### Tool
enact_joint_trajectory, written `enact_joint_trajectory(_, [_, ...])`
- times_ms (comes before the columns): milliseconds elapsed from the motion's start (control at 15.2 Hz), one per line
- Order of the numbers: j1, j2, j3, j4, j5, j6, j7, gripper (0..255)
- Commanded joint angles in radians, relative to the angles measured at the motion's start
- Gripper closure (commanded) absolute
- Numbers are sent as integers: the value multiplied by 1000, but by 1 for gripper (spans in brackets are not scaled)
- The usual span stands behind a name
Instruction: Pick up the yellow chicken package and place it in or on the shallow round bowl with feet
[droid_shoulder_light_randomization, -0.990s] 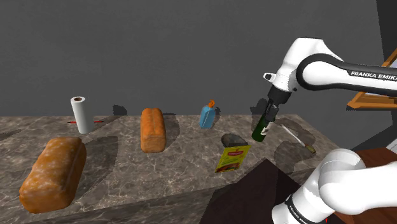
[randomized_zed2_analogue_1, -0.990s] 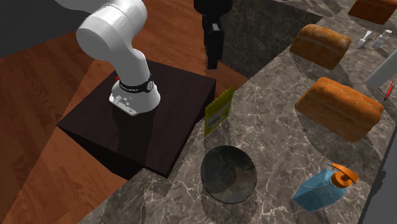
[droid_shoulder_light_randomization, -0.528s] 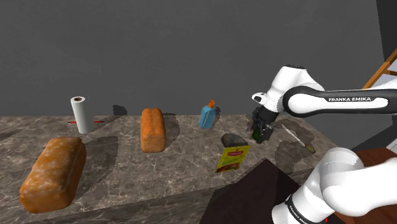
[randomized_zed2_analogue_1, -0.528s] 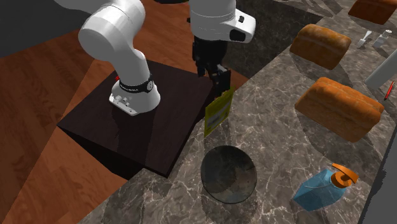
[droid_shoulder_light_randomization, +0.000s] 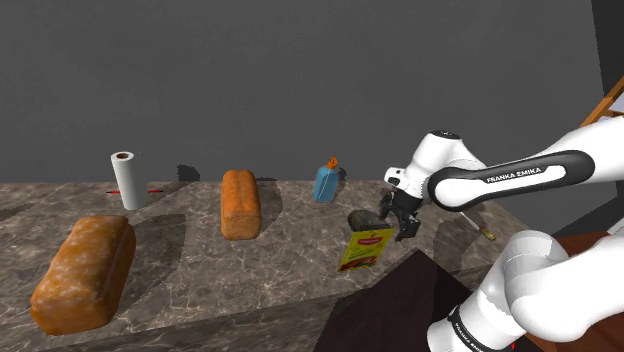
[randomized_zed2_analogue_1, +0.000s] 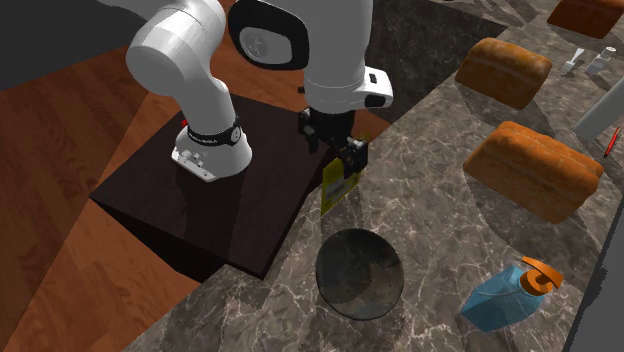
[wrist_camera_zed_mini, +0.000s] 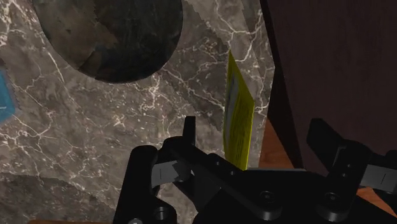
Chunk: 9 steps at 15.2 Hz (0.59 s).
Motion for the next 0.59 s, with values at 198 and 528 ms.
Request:
enact_joint_trajectory(198, [15,107,-30,-23,-8,132,-6,0])
enact_joint_trajectory(528, [15,107,-30,-23,-8,132,-6,0])
